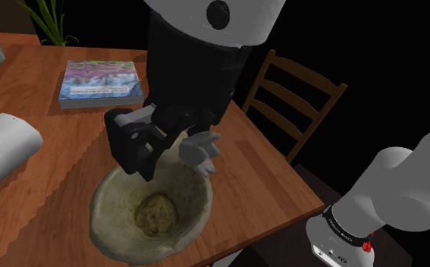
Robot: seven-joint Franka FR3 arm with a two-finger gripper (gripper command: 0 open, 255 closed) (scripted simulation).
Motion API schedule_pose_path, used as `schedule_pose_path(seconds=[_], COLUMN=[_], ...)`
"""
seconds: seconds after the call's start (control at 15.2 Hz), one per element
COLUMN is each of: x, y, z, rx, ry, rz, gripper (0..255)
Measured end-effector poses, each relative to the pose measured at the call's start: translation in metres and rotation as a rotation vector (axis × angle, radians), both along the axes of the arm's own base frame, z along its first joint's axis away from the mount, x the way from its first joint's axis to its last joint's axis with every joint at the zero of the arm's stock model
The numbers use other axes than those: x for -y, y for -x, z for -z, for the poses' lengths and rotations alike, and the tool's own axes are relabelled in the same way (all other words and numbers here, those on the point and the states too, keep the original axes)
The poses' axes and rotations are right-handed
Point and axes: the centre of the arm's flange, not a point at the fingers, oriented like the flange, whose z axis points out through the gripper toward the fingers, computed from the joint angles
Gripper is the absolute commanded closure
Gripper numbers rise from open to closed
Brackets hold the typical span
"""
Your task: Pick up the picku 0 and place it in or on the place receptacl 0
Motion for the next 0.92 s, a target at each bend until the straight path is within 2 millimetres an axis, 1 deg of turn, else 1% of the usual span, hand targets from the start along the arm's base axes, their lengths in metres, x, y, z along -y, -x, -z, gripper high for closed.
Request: schedule_pose_path(seconds=[0.07,0.2,0.33,0.53,0.79,0.92], x=[-0.006,-0.009,-0.01,-0.011,-0.011,-0.011], y=[0.002,0.003,0.003,0.003,0.003,0.003], z=[0.002,0.01,0.018,0.037,0.058,0.062], rx=[0.0,0.0,0.0,0.0,0.0,0.0], ry=[-0.001,-0.002,-0.002,-0.002,-0.002,-0.002], rz=[0.002,0.003,0.003,0.004,0.004,0.004], gripper=[255,255,255,255,255,255])
